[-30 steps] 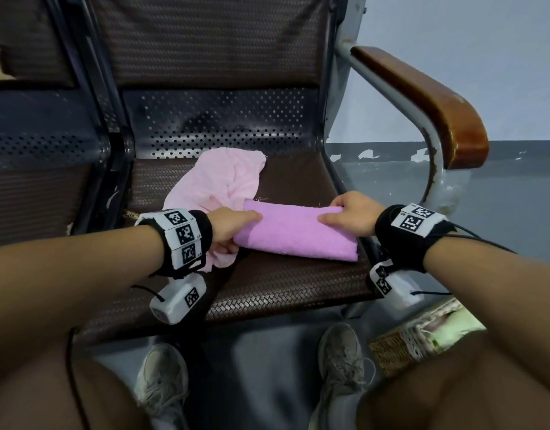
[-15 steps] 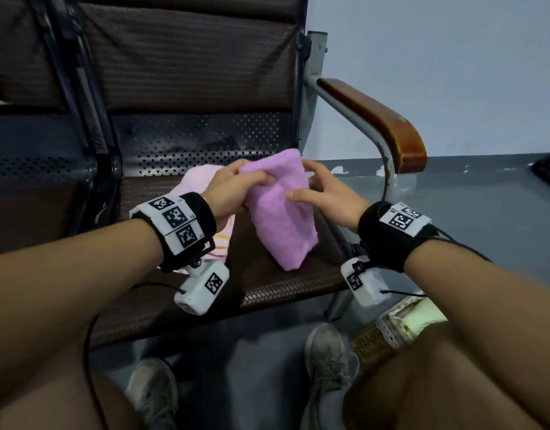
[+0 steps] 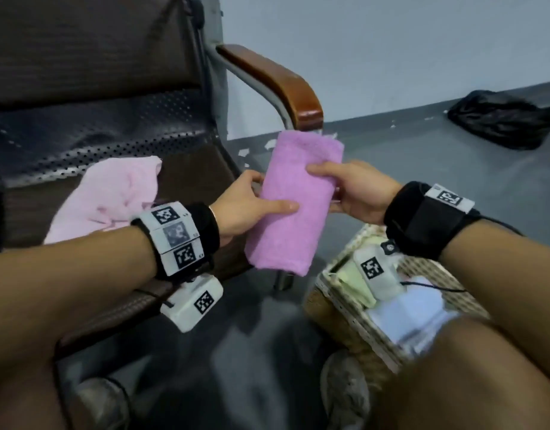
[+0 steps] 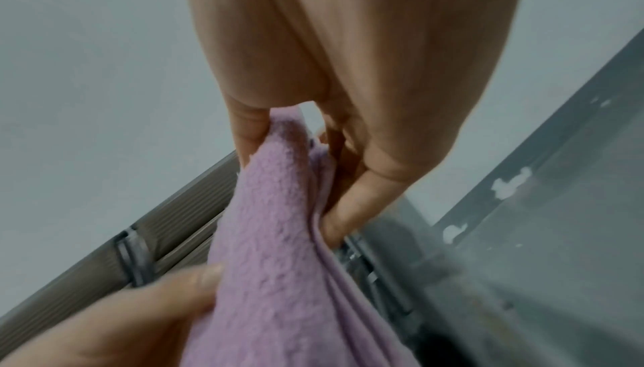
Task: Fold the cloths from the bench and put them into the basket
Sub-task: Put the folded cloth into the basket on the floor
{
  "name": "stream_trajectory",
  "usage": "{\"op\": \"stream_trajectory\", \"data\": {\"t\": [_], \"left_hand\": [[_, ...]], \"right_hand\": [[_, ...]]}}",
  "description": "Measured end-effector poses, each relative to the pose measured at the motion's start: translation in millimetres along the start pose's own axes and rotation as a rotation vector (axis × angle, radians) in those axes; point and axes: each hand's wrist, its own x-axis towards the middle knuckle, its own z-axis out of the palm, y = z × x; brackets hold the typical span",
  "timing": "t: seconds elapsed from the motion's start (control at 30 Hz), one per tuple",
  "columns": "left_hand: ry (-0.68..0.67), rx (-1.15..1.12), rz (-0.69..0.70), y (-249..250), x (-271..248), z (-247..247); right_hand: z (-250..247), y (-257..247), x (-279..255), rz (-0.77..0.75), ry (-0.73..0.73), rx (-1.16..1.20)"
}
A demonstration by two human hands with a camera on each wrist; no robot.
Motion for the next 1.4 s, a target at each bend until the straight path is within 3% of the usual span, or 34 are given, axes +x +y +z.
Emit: {"op": "stream_trajectory", "data": {"t": [0.17,0.27,0.43,0.6,0.77,1.0,1.1,1.23,1.33,1.4], "left_hand": [[-0.180,-0.067,-0.082,-12.1,40.8,122.2],[-0.206,-0.041,-0.132,-38.3,56.2,191.1],[-0.274,0.057,-0.261,-92.1,71.5,277.2],[-0.410,0.311,-0.289,-126.4,80.8,313.3],[-0.484,0.661,-0.159,-141.6,87.2,324.5],[-0.443,0.669,-0.190,-138.3,101.1,316.3],[-0.426,0.545,-0.200,-121.6,102.7,300.7],[-0.339,0.322,-0.195,-73.9,106.9,249.3],[-0.279,0.286,-0.114,-31.6,102.5,189.7],[-0.224,0.310,-0.066,-8.1,92.2,144.3]], "right_hand": [[-113.7,44.4,-41.4,0.133,0.250,0.040],[-161.4,95.2,-66.9,0.215,0.374,0.176],[-203.2,187.8,-90.8,0.356,0.517,0.352],[-213.1,260.5,-99.9,0.520,0.602,0.374],[-209.5,292.2,-90.3,0.498,0.683,0.373],[-215.7,283.1,-67.9,0.550,0.624,0.221],[-218.4,252.5,-61.4,0.555,0.572,-0.109],[-203.6,172.5,-50.0,0.432,0.485,-0.589],[-176.9,108.4,-31.4,0.332,0.378,-0.737],[-149.2,71.6,-16.4,0.269,0.271,-0.668]]}}
